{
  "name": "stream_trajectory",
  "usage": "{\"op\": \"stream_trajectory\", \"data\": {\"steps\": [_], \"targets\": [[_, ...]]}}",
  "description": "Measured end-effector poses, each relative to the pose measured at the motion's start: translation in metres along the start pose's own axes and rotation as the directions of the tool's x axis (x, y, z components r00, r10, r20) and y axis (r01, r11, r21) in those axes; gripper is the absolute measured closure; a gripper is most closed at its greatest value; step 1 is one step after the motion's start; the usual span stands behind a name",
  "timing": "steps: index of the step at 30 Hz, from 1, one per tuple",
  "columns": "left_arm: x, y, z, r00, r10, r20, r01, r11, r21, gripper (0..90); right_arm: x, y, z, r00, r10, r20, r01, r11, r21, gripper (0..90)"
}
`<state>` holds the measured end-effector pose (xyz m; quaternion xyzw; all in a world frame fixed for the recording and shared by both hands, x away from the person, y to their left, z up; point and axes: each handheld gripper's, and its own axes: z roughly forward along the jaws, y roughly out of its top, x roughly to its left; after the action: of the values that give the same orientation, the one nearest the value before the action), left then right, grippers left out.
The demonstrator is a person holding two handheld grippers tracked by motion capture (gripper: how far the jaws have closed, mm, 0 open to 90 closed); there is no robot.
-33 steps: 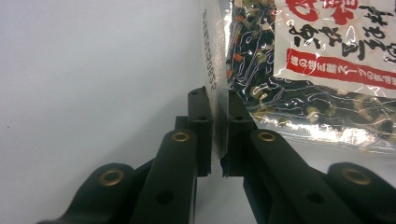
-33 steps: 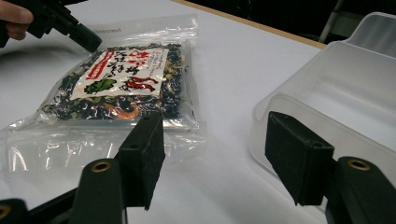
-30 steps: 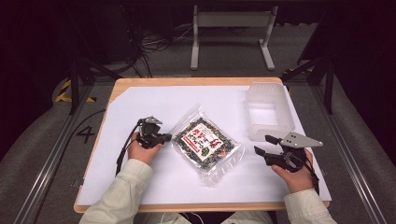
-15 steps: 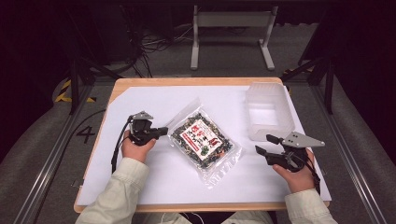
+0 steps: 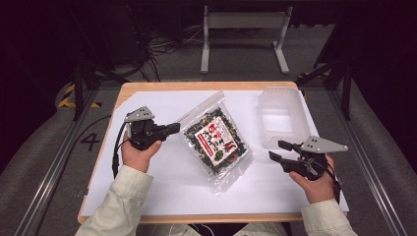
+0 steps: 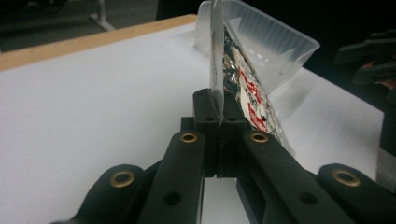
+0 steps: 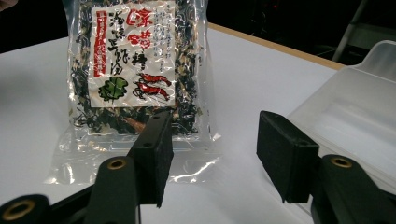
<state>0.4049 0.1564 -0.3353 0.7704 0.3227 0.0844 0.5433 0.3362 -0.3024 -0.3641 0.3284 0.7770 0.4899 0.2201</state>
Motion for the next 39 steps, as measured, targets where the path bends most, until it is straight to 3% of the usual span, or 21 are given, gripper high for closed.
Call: {"op": "stream_trajectory", "data": {"steps": [7,11,18,27,39], "targets": [[-0.023,0.02,-0.023,0.9958,0.092,0.002,-0.091,0.992,-0.088,89.8,0.009,0.019,-0.003,0.9982,-0.048,-0.035,0.047,0.999,-0.027,48.7],[-0.034,0.03,-0.034,0.9886,0.15,-0.013,-0.15,0.9831,-0.105,89.8,0.013,0.034,-0.003,0.9956,-0.075,-0.056,0.072,0.996,-0.053,46.7],[-0.042,0.043,-0.048,0.9786,0.202,-0.042,-0.206,0.9648,-0.164,89.8,0.02,0.064,0.008,0.9865,-0.13,-0.099,0.12,0.988,-0.101,43.3],[-0.042,0.044,-0.063,0.9781,0.208,-0.007,-0.205,0.9544,-0.218,89.8,0.03,0.093,0.03,0.9775,-0.164,-0.133,0.147,0.981,-0.131,37.1],[-0.05,0.044,-0.077,0.9653,0.253,0.063,-0.231,0.9413,-0.246,89.9,0.037,0.118,0.053,0.9586,-0.166,-0.232,0.131,0.978,-0.16,29.0]]}}
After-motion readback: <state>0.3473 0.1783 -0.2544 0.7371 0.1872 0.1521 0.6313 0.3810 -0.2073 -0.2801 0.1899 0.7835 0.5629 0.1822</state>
